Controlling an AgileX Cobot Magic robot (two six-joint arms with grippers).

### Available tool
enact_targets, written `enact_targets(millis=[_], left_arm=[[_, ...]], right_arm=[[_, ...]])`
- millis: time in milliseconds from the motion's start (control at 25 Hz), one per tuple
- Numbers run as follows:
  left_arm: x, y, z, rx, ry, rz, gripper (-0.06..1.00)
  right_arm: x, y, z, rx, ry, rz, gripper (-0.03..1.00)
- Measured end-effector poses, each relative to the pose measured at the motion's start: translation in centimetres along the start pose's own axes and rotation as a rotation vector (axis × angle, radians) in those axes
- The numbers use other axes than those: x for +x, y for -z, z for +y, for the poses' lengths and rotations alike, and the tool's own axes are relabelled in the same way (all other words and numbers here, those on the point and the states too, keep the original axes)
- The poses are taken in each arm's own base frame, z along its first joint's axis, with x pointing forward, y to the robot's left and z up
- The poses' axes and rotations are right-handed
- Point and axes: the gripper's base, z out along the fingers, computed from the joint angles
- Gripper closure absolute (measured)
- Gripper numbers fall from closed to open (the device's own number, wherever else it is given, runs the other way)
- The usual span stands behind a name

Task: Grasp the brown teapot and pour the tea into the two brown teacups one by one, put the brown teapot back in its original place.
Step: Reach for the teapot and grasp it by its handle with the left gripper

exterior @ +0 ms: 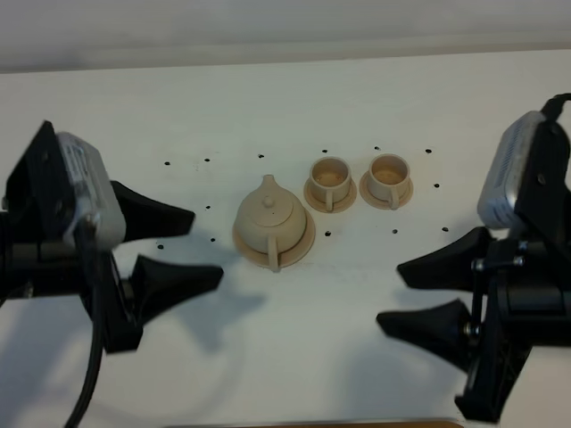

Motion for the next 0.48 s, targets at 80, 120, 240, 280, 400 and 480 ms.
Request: enact_targets(millis=[80, 120, 240, 280, 400, 480], left_arm=[[0.1, 0.2, 0.7, -0.05, 0.04, -0.002, 0.27], [0.2, 0.4, 1.1, -0.073, 0.064, 0.001, 0.27], [0.6, 0.9, 2.3, -0.152, 0.151, 0.012, 0.28], [0.8, 1.1, 2.7, -0.187, 0.184, 0.019, 0.28], [1.6, 1.8, 3.9, -0.282, 0.27, 0.062, 0.28], [2.1, 2.3, 4.4, -0.341, 0.315, 0.103, 0.28]], right_arm=[[0.1, 0.0, -0.5, 0.056, -0.023, 0.011, 0.53], [0.1, 0.0, -0.7, 0.083, -0.044, 0.012, 0.53], [0.1, 0.1, -1.3, 0.136, -0.083, 0.031, 0.53], [0.0, 0.1, -1.7, 0.154, -0.114, 0.037, 0.53], [-0.6, 0.4, -2.7, 0.21, -0.168, 0.04, 0.53], [-1.0, 0.7, -3.1, 0.246, -0.176, 0.041, 0.53]])
